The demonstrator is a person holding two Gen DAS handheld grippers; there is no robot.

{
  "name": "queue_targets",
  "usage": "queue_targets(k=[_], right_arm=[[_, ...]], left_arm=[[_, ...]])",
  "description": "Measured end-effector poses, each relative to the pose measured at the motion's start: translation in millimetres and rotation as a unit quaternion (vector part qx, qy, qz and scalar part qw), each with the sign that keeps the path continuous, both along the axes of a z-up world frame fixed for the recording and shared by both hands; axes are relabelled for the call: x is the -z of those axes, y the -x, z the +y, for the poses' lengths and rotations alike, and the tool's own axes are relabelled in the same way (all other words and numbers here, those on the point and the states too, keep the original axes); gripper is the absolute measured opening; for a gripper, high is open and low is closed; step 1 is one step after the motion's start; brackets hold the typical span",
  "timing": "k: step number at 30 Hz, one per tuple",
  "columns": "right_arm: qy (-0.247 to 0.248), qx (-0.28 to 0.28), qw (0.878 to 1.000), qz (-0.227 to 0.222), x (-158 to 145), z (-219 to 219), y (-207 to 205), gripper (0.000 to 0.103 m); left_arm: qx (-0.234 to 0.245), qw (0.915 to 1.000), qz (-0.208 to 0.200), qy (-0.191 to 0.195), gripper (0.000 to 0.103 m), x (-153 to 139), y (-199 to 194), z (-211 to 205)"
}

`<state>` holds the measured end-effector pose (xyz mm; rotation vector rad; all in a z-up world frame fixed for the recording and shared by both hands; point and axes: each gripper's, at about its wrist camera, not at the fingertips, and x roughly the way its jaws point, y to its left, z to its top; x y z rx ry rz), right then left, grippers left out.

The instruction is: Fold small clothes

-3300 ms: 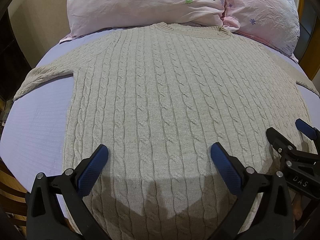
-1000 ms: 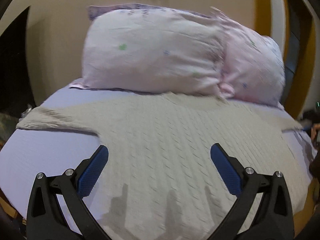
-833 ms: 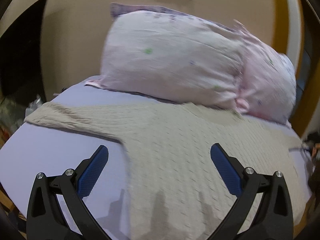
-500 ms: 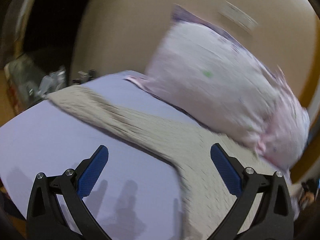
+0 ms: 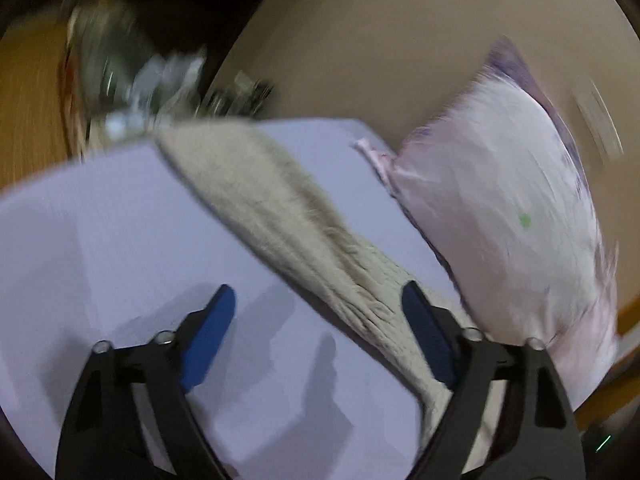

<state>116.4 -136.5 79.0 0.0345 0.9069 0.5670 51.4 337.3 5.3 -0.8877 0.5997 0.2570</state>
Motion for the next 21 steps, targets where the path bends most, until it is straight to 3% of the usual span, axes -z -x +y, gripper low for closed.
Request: queue_targets(k=[1, 3, 9, 11, 12, 13, 14, 15, 16, 18, 21], right_arm=[[-0.008, 0.019, 1.000, -0.016, -9.0, -13.0, 5.1, 0.059], [-0.018, 0.045, 0.998, -0.035, -18.3, -38.7, 0.2, 0.071], [-0.038, 0.108, 0.993, -0.037, -32.1, -92.7, -0.6, 0.076], [-0.047, 0.120, 0.991, -0.031, -28.5, -107.2, -2.5, 0.077], [-0.052, 0.123, 0.991, -0.029, -24.2, -113.0, -4.8, 0.077], [-0.056, 0.125, 0.990, -0.028, -21.5, -116.4, -6.7, 0.077], [-0.062, 0.126, 0.990, -0.027, -20.9, -121.1, -6.0, 0.078], [-0.064, 0.126, 0.990, -0.029, -21.0, -122.7, -3.9, 0.078], [-0.065, 0.127, 0.989, -0.032, -22.1, -126.2, -2.6, 0.079], [-0.066, 0.131, 0.988, -0.042, -24.6, -133.3, -0.7, 0.082], [-0.068, 0.148, 0.985, -0.058, -31.1, -147.5, 0.4, 0.083]], left_arm=[[-0.011, 0.9999, -0.007, 0.008, 0.079, 0.9, 0.7, 6.2], [-0.018, 0.9998, 0.000, 0.009, 0.078, 0.4, -4.1, 14.6], [-0.035, 0.9981, 0.001, 0.050, 0.075, 2.3, -23.8, 41.6], [-0.045, 0.9971, 0.005, 0.062, 0.065, 3.6, -30.1, 50.0], [-0.053, 0.9959, 0.011, 0.072, 0.050, 6.2, -34.3, 57.7], [-0.059, 0.9949, 0.021, 0.079, 0.027, 9.2, -37.2, 63.8], [-0.066, 0.9934, 0.040, 0.085, 0.016, 13.7, -41.3, 70.4], [-0.068, 0.9931, 0.046, 0.083, 0.011, 14.5, -43.4, 73.2], [-0.069, 0.9937, 0.052, 0.072, 0.010, 11.2, -45.6, 71.5], [-0.057, 0.9968, 0.055, -0.008, 0.008, -15.3, -54.1, 47.5], [0.026, 0.9913, 0.007, -0.129, 0.007, -70.2, -74.4, -24.6]])
